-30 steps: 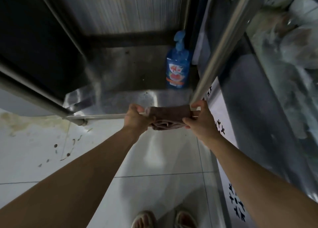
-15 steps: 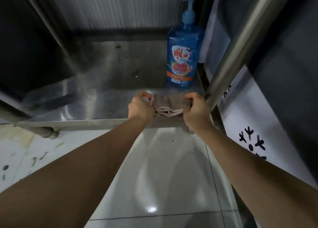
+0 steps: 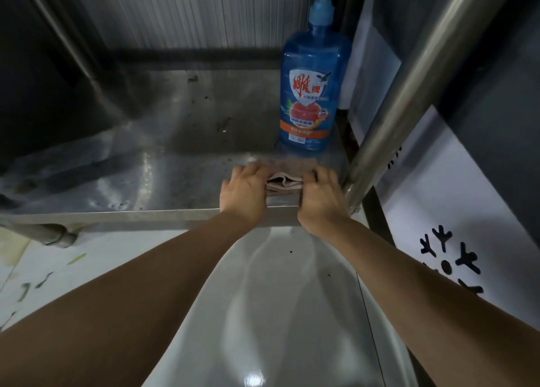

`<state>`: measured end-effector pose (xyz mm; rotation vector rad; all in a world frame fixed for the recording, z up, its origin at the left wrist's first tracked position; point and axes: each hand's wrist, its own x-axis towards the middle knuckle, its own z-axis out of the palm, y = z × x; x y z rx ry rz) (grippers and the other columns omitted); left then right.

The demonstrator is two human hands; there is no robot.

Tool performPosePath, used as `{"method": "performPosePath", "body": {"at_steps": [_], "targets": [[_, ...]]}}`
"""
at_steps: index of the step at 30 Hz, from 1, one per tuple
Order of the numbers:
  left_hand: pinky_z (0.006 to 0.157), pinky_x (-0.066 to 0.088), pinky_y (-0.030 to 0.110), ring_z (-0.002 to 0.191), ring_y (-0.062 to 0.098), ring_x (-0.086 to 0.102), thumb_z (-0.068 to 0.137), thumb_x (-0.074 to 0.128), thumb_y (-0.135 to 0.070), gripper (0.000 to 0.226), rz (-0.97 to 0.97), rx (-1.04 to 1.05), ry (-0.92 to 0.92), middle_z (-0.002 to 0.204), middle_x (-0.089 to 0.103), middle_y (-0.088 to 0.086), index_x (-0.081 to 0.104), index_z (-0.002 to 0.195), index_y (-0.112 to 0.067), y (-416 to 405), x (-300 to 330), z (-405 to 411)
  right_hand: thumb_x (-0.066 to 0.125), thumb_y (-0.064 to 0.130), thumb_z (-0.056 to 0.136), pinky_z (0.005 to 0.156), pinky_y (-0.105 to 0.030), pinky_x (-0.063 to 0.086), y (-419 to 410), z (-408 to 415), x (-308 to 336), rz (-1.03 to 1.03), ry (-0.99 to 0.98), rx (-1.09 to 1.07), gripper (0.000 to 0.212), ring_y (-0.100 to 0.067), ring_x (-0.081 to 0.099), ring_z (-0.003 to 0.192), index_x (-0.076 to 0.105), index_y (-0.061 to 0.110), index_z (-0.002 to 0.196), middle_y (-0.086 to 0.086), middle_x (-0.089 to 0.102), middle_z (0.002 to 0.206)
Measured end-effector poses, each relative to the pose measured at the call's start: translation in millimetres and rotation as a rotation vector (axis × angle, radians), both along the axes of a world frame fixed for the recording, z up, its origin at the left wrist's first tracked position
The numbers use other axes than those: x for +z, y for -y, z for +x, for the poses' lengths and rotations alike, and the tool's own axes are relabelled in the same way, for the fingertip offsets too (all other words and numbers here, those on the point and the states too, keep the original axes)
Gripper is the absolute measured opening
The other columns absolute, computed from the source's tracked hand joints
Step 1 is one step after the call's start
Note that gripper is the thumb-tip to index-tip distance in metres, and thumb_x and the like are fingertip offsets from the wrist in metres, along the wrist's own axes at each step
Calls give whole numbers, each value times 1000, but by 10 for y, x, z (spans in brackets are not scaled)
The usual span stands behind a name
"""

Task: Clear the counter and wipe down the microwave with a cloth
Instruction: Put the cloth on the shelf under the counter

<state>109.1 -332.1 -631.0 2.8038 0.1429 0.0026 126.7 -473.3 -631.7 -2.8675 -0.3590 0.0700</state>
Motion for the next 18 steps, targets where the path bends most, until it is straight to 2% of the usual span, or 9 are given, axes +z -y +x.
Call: {"method": "performPosePath", "body": {"at_steps": [4, 7, 12, 15, 18], "targets": [[101, 36, 45, 130, 25, 34, 88, 53, -10, 58, 149, -94, -102, 145, 38, -4, 36, 140, -27, -3, 44, -63, 67, 20, 80, 114, -45, 27, 49, -37, -41, -150, -56, 49, 74, -30, 22, 137, 29, 10, 144, -12, 19, 153], [102, 36, 46, 131, 25, 32, 87, 54, -12, 59, 215, -131, -190, 145, 36, -1, 34, 141, -24, -21, 203, -113, 68, 21, 79, 116, -45, 25, 80, -95, 77, -173, -107, 58, 79, -31, 18, 140, 26, 11, 144, -11, 17, 154], [102, 38, 44, 130, 25, 34, 82, 62, -14, 57, 257, -114, -297, 139, 40, 1, 39, 134, -21, -82, 701, -348, 67, 22, 79, 108, -39, 35, 148, -340, 578, -172, -172, 78, 65, -29, 30, 131, 37, 9, 136, -12, 34, 142], [103, 37, 43, 131, 25, 34, 82, 63, -14, 63, 257, -135, -339, 140, 40, 0, 35, 137, -24, -96, 1118, -535, 65, 21, 83, 106, -39, 38, 150, -535, 1029, -187, -271, 97, 59, -29, 33, 130, 38, 9, 133, -12, 34, 141], [103, 36, 42, 130, 25, 35, 84, 61, -13, 64, 254, -134, -374, 140, 42, 1, 33, 140, -23, -74, 1614, -734, 62, 15, 84, 108, -41, 36, 146, -744, 1552, -212, -330, 117, 57, -31, 28, 132, 36, 8, 134, -14, 30, 142]]}}
